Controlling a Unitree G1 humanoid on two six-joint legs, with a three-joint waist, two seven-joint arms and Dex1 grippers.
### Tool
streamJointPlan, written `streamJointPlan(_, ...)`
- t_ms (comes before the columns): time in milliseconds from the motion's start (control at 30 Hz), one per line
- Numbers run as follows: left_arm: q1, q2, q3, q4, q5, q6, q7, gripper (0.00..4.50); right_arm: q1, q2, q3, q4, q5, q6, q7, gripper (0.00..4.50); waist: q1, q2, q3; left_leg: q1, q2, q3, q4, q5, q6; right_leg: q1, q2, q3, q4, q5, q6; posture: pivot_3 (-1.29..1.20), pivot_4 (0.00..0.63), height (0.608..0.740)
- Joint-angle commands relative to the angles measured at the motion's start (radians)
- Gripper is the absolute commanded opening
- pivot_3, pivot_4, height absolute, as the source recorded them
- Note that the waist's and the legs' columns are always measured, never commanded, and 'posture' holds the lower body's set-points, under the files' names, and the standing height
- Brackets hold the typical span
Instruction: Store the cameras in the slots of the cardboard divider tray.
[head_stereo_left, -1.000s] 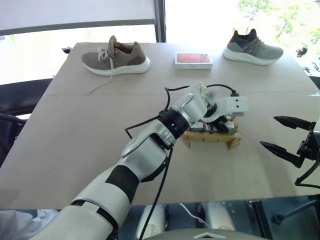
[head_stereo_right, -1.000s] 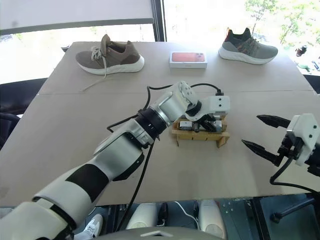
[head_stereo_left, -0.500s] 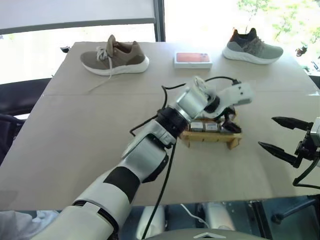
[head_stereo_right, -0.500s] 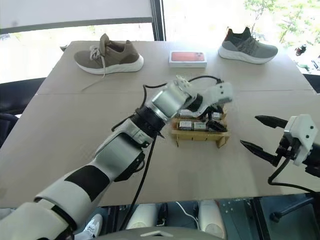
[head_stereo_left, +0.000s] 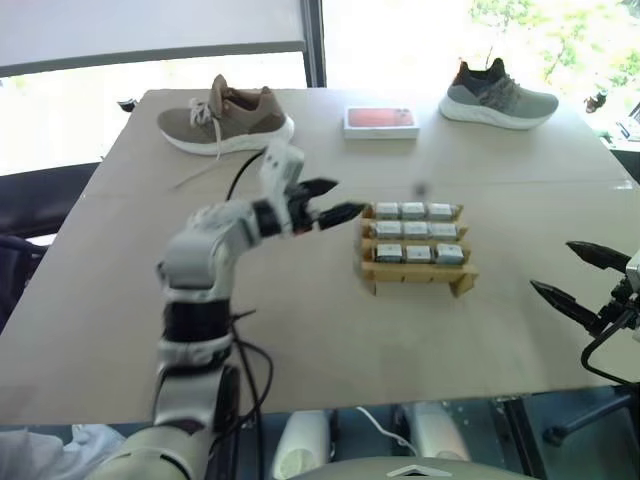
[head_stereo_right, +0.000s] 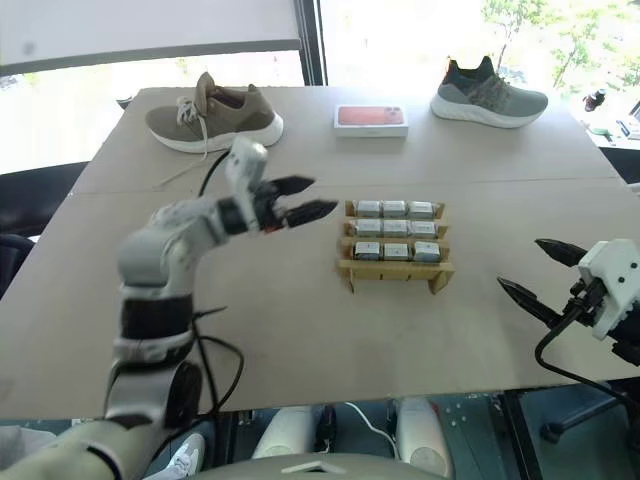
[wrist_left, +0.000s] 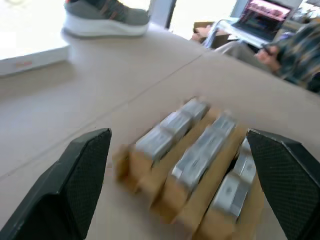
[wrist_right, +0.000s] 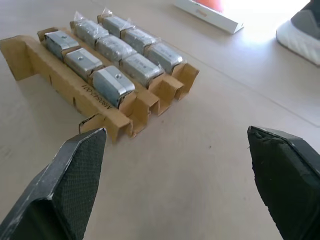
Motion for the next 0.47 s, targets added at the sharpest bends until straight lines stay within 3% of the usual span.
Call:
streamJointPlan(33,0.144,0.055,0.045,-0.138,-0.040,-0.078,0.012,4.46,0.020,0.008,-0.052,-0.031,0.012,-0.019,-0.014,4.50,0.003,0.000,0.000,0.000,0.000,0.000,0.000,0.000,0.000,0.001,-0.001,0.000,-0.001,0.000,0.000,0.00,0.150,0.740)
streamJointPlan(200,0.494,0.105,0.140,-0.237,-0.056,-0.318,-0.026,4.46,0.089,0.049,-0.053,-0.069,0.021,-0.029,-0.020,4.50,-0.004,-0.001,-0.001,0.000,0.000,0.001,-0.001,-0.001,0.000,0.001,-0.002,0.002,-0.004,0.000,0.000,0.00,0.150,0.740)
streamJointPlan(467,0.659,0.205,0.206,-0.261,-0.180,-0.313,-0.059,4.46,0.152,0.033,-0.091,-0.069,0.051,-0.019,0.026,4.50,0.002,0.000,-0.002,0.003,0.001,0.000,-0.001,-0.003,0.005,0.003,-0.001,-0.001,-0.002,-0.004,-0.002,0.00,0.150,0.740)
